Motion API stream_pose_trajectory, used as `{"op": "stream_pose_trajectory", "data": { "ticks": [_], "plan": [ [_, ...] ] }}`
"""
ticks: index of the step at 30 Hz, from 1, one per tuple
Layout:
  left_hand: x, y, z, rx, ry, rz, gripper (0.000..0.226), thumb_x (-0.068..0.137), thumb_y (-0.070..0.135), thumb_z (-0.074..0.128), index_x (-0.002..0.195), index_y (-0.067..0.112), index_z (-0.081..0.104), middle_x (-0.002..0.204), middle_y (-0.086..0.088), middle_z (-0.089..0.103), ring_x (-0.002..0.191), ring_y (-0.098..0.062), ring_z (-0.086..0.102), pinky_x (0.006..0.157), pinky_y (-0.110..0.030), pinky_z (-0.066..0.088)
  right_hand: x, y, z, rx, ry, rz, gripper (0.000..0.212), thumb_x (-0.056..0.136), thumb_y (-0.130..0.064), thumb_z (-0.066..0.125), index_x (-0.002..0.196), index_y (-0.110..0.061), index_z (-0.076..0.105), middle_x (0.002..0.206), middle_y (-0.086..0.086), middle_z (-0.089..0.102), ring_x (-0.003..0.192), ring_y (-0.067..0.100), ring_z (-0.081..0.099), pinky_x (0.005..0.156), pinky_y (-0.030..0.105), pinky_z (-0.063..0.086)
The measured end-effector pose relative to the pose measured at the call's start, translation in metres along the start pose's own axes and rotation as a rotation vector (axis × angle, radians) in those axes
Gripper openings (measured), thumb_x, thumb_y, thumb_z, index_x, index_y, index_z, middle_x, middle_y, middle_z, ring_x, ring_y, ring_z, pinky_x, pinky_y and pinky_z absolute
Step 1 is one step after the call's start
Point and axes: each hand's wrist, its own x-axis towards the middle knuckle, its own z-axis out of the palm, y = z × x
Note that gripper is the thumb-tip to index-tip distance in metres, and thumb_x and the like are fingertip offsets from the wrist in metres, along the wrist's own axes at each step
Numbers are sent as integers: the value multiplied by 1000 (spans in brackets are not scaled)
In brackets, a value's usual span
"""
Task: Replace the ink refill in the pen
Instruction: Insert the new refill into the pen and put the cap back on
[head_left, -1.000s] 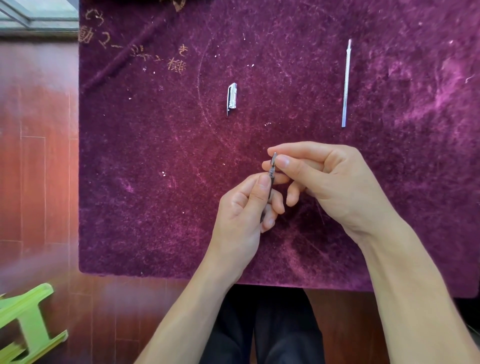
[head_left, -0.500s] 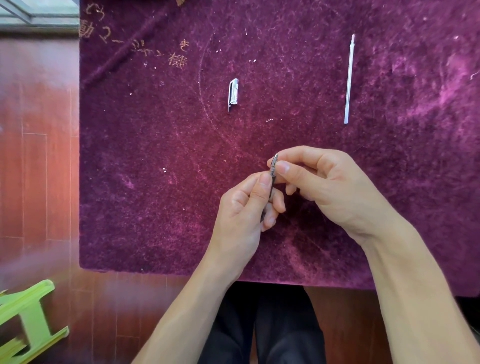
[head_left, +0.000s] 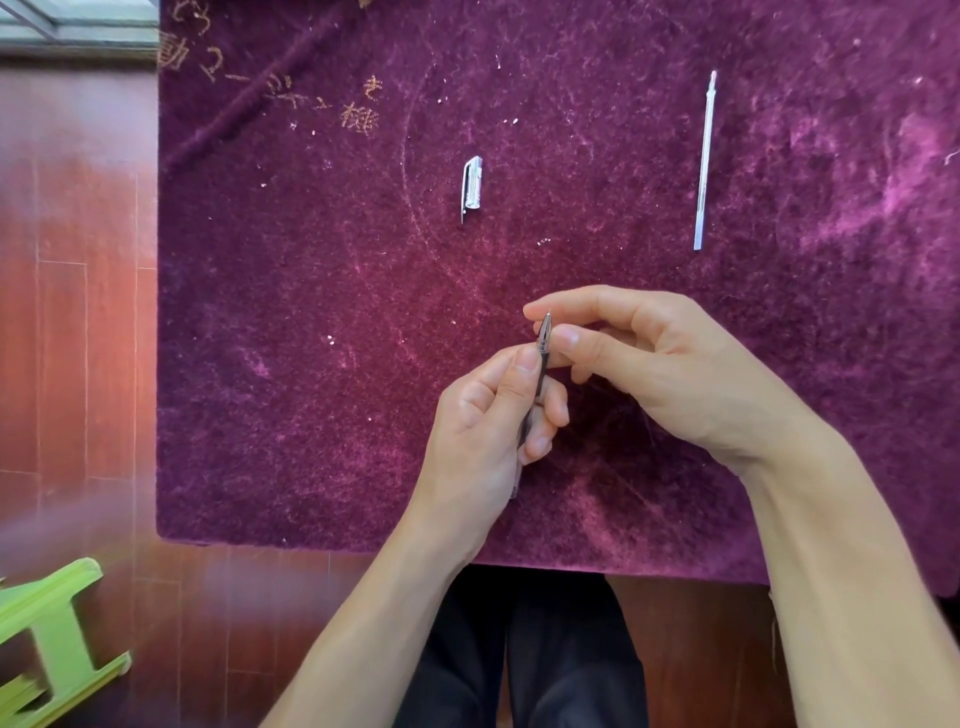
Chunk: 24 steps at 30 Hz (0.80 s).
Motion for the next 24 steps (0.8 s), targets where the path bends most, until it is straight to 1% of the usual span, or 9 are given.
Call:
{"op": "stream_pose_trajectory", "data": {
  "ticks": [1,3,10,14,16,19,20,22,24],
  "plan": [
    [0,0,0,-1,1,1,36,109,30,39,99,11,68,60,9,58,50,-4,43,48,-13,38,0,1,1,22,-6,-6,22,108,-17,62,119,-29,77,90,-20,78,82,-7,68,74,11,53],
    [0,1,0,0,3,3,38,110,29,39,100,8,68,62,9,58,50,-6,43,50,-16,38,1,1,3,56,-1,-14,25,109,-13,58,117,-26,78,83,-20,77,80,-11,68,68,6,50],
    [0,1,-2,39,5,7,39,109,32,39,93,10,67,57,10,58,48,-4,44,45,-10,38,3,-1,10,67,25,-14,24,108,-12,59,104,-24,80,78,-22,76,78,-10,69,66,4,49],
    [-1,0,-4,55,14,8,40,108,35,41,94,10,69,57,11,58,48,-3,44,46,-9,39,4,0,13,67,49,4,18,106,-17,64,102,-24,80,79,-22,77,77,-9,69,66,5,49],
    [-1,0,-4,57,25,4,42,108,35,41,98,6,71,57,10,57,49,-5,44,46,-9,39,4,2,14,78,75,19,14,103,-22,67,100,-25,81,82,-18,79,77,-7,69,71,9,52],
    [-1,0,-4,70,36,4,41,108,35,41,92,11,70,55,12,56,50,-6,44,46,-10,39,5,4,16,67,114,42,12,98,-31,72,100,-24,81,86,-9,81,79,9,71,77,19,55],
    [-1,0,-3,70,34,7,40,109,35,41,89,14,69,55,12,56,51,-6,44,46,-10,39,5,3,17,77,120,41,14,96,-33,72,102,-24,81,87,-10,81,79,6,71,76,17,55],
    [-1,2,-3,60,33,12,38,109,34,41,88,19,69,56,12,57,51,-6,44,46,-10,39,5,1,17,158,107,30,21,94,-36,69,109,-26,79,87,-14,80,77,-6,70,69,9,52],
    [0,3,-3,53,36,11,37,109,34,41,88,20,69,56,12,57,51,-6,44,46,-10,39,4,0,17,220,84,20,25,94,-33,65,114,-26,79,85,-14,80,76,-9,70,64,6,49]
  ]
}}
